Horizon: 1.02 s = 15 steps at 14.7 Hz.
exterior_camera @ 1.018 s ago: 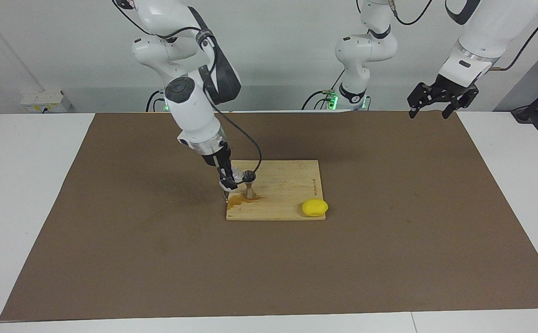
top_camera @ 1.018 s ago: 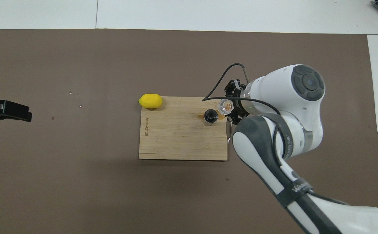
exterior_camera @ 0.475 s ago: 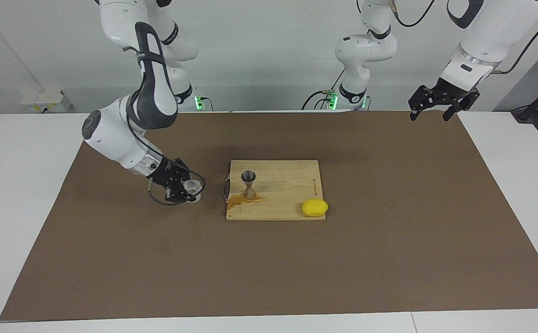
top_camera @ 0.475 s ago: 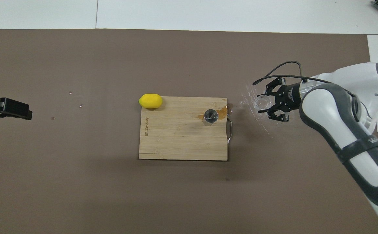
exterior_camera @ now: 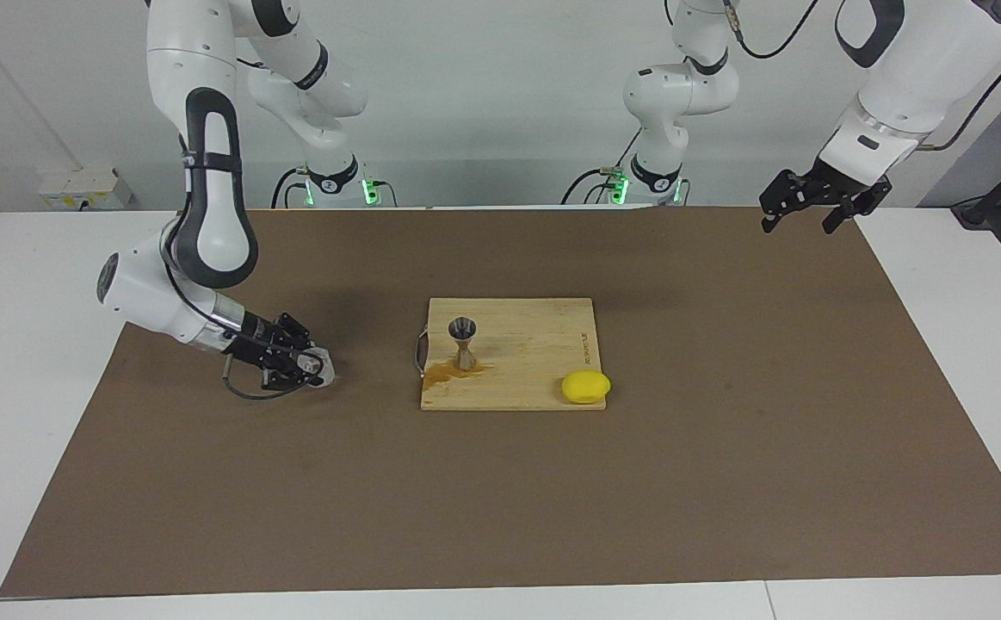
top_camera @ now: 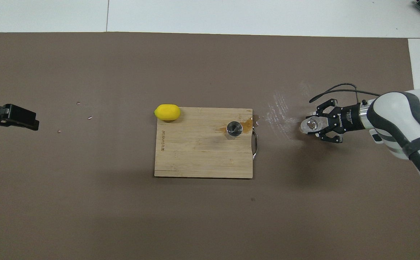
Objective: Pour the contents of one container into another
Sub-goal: 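Turn the glass cup upright and carry it back to its spot, then lower the glass cup onto the table and open the right gripper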
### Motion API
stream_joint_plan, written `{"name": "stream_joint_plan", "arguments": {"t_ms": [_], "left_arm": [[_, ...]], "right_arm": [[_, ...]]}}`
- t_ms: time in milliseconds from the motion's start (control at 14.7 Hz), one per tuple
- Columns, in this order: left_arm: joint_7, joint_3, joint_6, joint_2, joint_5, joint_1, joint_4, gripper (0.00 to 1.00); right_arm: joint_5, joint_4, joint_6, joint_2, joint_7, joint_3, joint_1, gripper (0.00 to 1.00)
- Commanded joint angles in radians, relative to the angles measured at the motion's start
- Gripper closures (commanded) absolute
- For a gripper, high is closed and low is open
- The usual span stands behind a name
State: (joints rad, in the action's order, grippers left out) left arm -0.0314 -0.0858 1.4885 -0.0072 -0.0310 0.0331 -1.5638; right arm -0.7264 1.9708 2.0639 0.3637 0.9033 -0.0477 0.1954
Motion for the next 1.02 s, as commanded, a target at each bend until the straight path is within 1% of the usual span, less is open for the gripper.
{"name": "stream_joint_plan", "arguments": {"t_ms": [0,68,136,204,407,543,678,746,950], "left_arm": [[-0.004,-0.003,-0.024,-0.022,0.007,-0.002,0.03,0.0],[-0.005,-0.002,-0.024,-0.022,0.005,-0.002,0.033,0.0],[-0.005,0.0,-0.024,-0.025,0.005,-0.001,0.031,0.0],[-0.005,0.0,-0.024,-0.03,0.005,0.001,0.027,0.0],[0.001,0.0,-0.027,-0.043,0.005,-0.002,0.007,0.0],[0.002,0.0,-0.03,-0.047,0.005,0.001,-0.001,0.0],[0.002,0.0,-0.031,-0.048,0.005,0.002,-0.001,0.0],[0.002,0.0,-0.033,-0.048,0.005,0.002,-0.001,0.0],[0.004,0.0,-0.034,-0.05,0.005,0.001,-0.001,0.0]], "right_arm": [[-0.03,-0.003,-0.015,0.024,-0.072,-0.015,0.044,1.0],[-0.031,-0.003,-0.015,0.024,-0.069,-0.015,0.044,1.0],[-0.031,-0.003,-0.015,0.024,-0.067,-0.014,0.041,0.68],[-0.03,-0.003,-0.007,0.024,-0.067,-0.012,0.033,0.01],[-0.027,-0.003,-0.013,0.0,-0.06,-0.012,0.038,0.0],[-0.015,0.003,-0.015,-0.054,-0.055,-0.009,0.038,0.0],[-0.008,0.037,-0.013,-0.129,-0.07,-0.004,0.041,0.0],[0.016,0.045,-0.013,-0.158,-0.07,-0.004,0.041,0.0],[0.189,0.043,-0.033,-0.238,-0.076,-0.007,0.029,0.0]]}}
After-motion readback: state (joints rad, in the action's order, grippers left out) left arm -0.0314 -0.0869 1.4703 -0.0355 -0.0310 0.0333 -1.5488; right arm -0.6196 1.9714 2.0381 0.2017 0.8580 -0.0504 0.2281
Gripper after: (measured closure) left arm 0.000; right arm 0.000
